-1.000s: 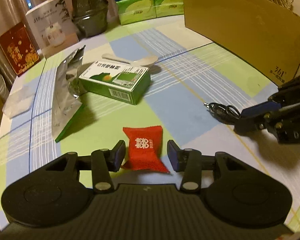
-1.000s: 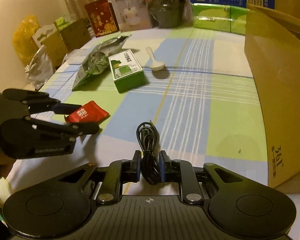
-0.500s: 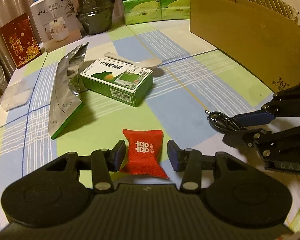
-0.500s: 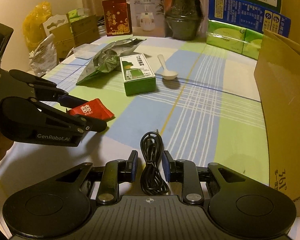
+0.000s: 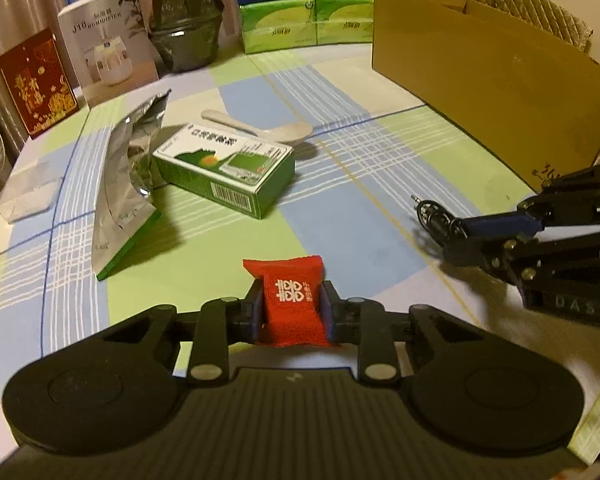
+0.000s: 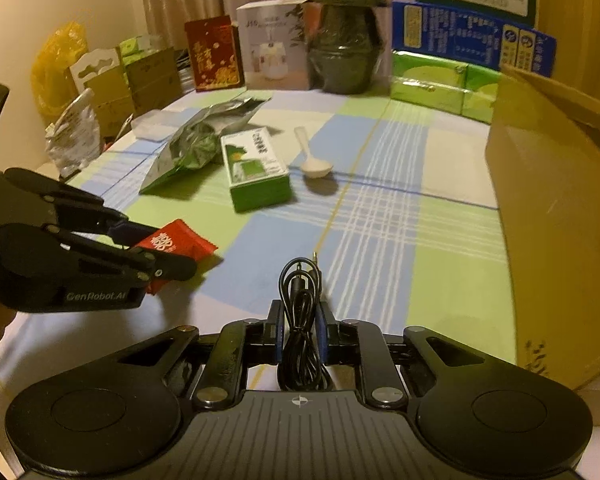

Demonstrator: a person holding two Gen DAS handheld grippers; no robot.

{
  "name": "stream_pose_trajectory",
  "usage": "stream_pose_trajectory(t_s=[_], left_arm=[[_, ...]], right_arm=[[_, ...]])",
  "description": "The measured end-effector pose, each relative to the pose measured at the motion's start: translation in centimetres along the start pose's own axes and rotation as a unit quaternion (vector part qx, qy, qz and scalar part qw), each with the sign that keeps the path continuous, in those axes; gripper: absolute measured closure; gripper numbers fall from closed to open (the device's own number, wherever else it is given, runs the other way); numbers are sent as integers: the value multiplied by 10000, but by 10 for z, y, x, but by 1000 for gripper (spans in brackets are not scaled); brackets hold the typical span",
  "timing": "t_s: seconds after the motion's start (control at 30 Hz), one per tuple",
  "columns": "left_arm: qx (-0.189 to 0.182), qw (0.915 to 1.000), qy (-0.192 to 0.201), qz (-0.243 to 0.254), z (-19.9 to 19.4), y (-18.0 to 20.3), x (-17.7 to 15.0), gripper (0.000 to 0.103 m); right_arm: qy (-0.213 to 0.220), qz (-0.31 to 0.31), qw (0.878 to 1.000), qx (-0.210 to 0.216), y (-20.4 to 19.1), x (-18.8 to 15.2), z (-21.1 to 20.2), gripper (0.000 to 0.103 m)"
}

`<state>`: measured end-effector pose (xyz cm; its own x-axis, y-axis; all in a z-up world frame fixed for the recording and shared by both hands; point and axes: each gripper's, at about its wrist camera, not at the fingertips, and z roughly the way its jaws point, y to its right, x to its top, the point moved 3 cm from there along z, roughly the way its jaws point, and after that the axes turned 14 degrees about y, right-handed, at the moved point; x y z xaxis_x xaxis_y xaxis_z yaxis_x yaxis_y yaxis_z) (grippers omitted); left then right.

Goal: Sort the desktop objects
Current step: 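Lift the cable and red packet and carry both into the cardboard box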

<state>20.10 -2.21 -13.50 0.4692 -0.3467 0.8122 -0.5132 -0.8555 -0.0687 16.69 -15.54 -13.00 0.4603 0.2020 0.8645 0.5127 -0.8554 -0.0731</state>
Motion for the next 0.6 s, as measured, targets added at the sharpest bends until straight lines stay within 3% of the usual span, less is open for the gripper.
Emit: stream_pose_trajectory(t_s=[0.3, 0.6], left_arm=[[145, 9993, 297, -191, -25, 18, 24, 80], [169, 9979, 487, -403, -70, 63, 59, 80]], right_arm=[[252, 169, 9994, -170, 11, 25, -34, 90], [373, 521, 9970, -443, 29, 42, -92, 90]])
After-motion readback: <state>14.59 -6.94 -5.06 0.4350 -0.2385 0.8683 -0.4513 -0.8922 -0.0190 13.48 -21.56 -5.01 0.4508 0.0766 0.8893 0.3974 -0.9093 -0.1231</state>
